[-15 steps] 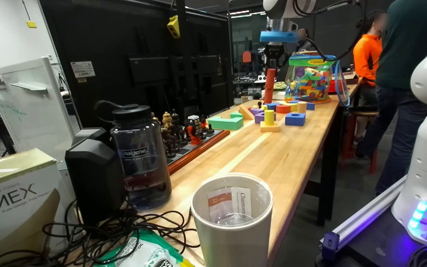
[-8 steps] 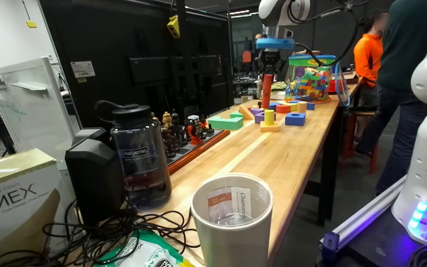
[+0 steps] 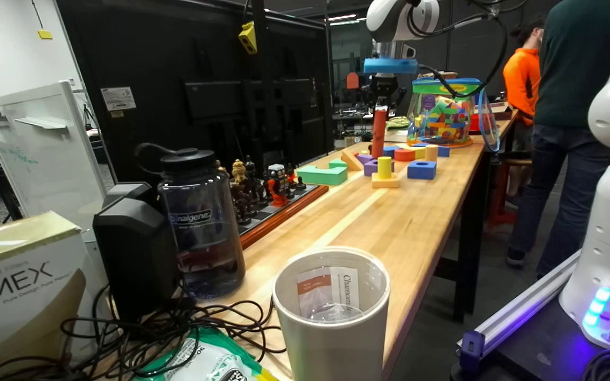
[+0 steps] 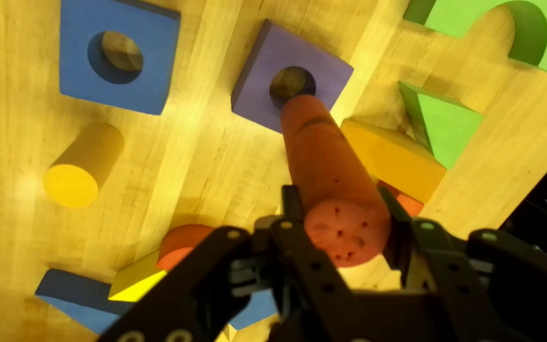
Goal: Put the yellow cylindrical block in the middle of the square object
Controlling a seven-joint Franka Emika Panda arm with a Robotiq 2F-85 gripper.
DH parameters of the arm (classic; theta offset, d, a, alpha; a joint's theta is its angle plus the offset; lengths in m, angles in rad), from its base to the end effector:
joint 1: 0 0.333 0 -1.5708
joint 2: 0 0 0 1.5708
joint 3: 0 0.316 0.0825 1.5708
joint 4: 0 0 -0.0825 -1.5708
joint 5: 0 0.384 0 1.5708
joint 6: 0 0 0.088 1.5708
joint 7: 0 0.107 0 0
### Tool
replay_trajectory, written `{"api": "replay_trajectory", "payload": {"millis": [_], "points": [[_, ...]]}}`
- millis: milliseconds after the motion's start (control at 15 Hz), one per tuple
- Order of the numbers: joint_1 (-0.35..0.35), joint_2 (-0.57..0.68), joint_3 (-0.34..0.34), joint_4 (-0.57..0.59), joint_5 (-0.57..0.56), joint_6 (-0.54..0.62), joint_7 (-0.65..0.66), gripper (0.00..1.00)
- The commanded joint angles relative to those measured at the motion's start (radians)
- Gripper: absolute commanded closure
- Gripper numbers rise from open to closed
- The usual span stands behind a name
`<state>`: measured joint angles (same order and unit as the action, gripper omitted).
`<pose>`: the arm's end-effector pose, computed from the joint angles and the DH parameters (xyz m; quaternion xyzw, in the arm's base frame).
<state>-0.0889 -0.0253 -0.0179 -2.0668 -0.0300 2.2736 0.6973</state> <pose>0.5611 -0.0610 0.4665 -0.9172 0.3810 -0.1143 0.0220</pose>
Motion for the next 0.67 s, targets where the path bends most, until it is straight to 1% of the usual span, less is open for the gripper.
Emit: {"api": "replay_trajectory", "payload": {"millis": [0, 600], "points": [[0.013, -0.012, -0.01, -0.009, 0.031, 0.004, -0.013, 0.85], [0.013, -0.019, -0.011, -0.037, 0.042, 0.016, -0.017, 0.85]]}}
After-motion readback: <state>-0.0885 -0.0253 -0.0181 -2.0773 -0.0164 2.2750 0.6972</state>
